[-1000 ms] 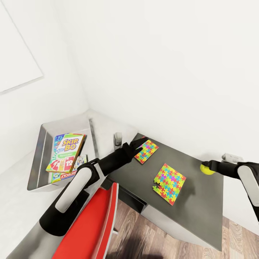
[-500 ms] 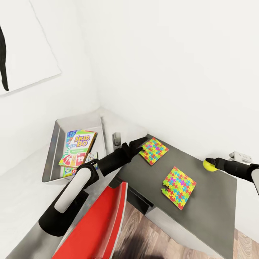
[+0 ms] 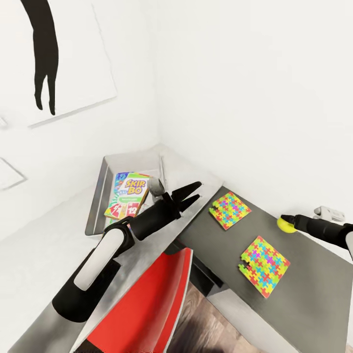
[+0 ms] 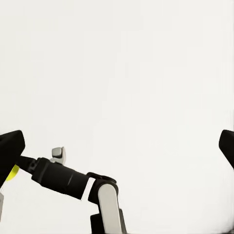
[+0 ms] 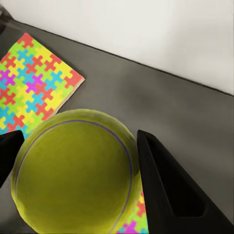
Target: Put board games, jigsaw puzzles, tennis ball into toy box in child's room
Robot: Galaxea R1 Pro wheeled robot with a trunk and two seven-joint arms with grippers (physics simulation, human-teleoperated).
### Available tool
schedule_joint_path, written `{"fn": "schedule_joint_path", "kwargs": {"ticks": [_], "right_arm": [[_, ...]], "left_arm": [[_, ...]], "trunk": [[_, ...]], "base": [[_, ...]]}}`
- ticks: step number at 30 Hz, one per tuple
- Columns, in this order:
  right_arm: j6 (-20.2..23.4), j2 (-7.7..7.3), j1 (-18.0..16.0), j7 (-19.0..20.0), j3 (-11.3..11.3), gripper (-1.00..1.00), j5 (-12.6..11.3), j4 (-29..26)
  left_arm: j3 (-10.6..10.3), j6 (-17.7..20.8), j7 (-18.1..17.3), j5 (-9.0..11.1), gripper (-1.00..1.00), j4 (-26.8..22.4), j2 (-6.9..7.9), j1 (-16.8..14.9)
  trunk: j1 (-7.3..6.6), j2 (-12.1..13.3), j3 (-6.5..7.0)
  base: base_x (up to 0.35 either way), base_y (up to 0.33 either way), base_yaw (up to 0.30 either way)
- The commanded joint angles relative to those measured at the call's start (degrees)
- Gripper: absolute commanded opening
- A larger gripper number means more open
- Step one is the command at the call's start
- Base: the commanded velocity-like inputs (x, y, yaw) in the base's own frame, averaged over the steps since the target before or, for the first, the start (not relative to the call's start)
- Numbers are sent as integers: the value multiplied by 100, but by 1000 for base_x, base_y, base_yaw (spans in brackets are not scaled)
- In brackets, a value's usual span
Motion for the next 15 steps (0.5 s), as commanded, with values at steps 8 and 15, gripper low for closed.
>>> {"fn": "schedule_joint_path", "kwargs": {"ticks": [8, 15], "right_arm": [[20, -9, 4, -62, -47, -100, -78, -133], [20, -14, -45, 179, -118, -100, -83, -229]], "left_arm": [[-1, 144, -487, 35, 100, 3, -18, -12], [27, 234, -672, 35, 100, 1, -8, -8]], "trunk": [[3, -10, -2], [3, -10, 28]], "base": [[0, 0, 278], [0, 0, 251]]}}
